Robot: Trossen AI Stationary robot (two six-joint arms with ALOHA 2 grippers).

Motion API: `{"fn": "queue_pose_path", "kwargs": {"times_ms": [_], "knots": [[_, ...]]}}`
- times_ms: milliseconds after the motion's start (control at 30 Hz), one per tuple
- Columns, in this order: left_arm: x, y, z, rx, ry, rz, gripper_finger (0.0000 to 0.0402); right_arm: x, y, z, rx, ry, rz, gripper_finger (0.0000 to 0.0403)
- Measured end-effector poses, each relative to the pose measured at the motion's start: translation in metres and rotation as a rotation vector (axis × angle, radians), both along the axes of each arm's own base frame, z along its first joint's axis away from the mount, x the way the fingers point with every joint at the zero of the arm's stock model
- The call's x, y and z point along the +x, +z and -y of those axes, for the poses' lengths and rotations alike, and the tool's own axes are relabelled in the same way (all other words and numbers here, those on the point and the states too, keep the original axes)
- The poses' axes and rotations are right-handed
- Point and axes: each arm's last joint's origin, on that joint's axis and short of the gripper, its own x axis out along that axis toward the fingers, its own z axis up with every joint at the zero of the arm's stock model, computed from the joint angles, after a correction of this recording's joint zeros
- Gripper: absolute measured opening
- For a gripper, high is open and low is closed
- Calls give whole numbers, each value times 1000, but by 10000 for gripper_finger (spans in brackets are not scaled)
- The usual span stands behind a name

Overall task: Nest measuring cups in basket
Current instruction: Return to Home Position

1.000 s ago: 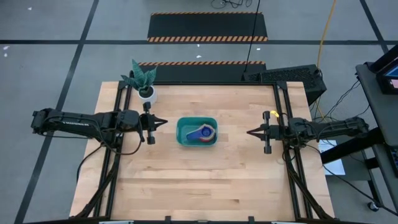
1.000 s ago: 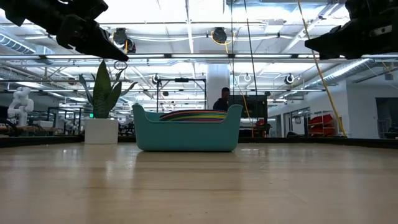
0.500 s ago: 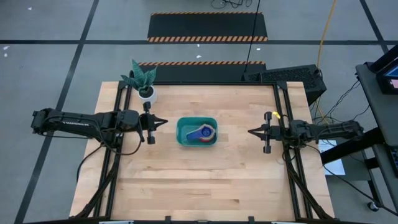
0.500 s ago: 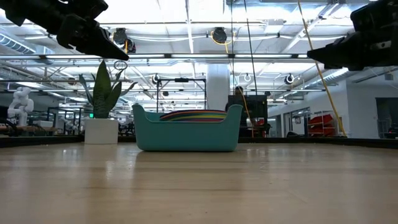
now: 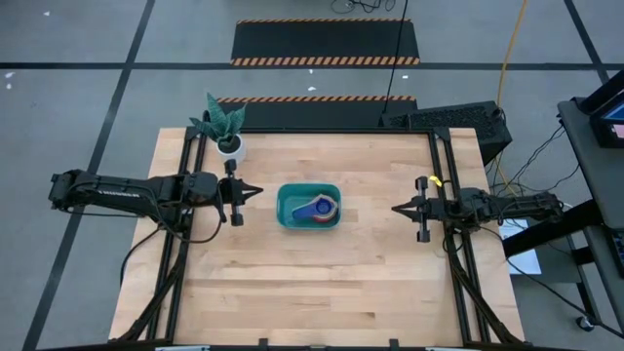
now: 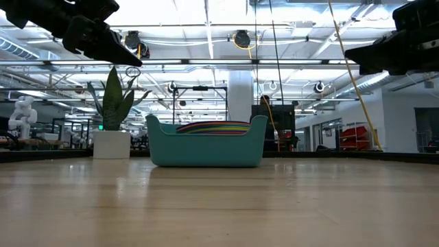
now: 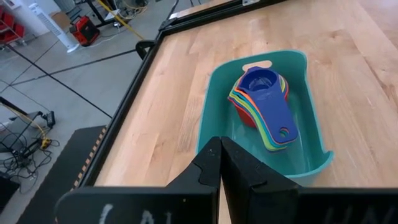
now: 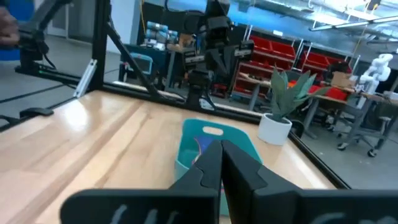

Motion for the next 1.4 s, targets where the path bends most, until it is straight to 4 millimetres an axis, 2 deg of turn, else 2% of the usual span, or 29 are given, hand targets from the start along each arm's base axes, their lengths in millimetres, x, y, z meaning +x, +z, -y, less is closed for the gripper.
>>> {"fn": "queue_pose_path", "kwargs": {"times_ms": [1233,1400], "knots": [[1,2,0,2,-2,25,10,1,-4,7,23,-59,-31,0],[2,12,3,-8,-133,112,10,1,-4,7,23,-60,-29,0]]}}
